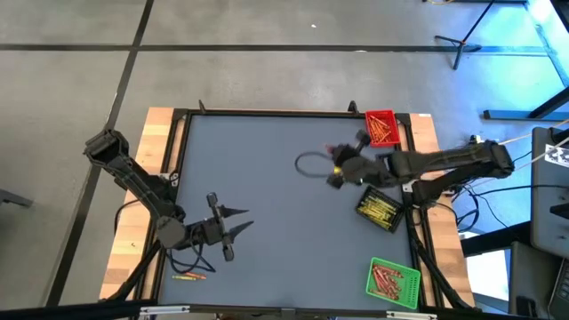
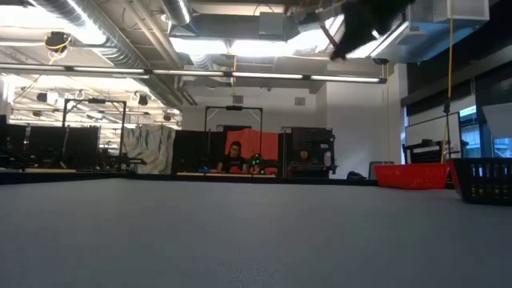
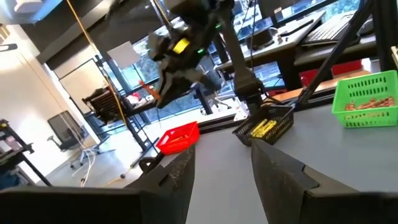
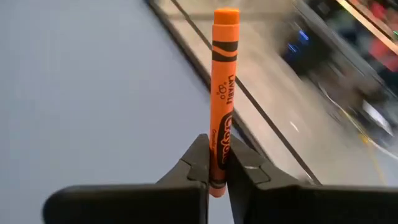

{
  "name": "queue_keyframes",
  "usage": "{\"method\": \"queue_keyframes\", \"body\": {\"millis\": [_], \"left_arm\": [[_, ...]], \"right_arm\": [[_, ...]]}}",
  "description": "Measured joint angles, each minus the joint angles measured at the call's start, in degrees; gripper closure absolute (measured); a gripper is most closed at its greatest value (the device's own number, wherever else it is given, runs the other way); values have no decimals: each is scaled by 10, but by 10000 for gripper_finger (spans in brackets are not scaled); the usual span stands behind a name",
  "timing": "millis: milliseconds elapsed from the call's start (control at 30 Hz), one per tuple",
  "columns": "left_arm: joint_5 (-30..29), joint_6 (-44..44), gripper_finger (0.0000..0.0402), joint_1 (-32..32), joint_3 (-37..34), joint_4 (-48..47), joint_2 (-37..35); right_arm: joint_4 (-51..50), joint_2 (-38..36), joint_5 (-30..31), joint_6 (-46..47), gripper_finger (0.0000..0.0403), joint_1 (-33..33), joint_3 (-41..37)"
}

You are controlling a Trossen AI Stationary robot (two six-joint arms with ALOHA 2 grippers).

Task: Sort crayons
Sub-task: Put the orange crayon into the red basket

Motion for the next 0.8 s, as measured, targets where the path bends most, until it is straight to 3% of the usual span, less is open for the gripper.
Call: {"method": "queue_keyframes", "body": {"millis": [267,567,800], "left_arm": [[2,-1,262,3,0,0,0],[3,-5,262,3,0,-18,0],[4,-5,262,3,0,-20,0]], "right_arm": [[-105,-5,0,12,379,-169,-5],[-97,-3,-65,41,369,-386,-53],[-39,-3,-126,51,381,-499,-120]]}}
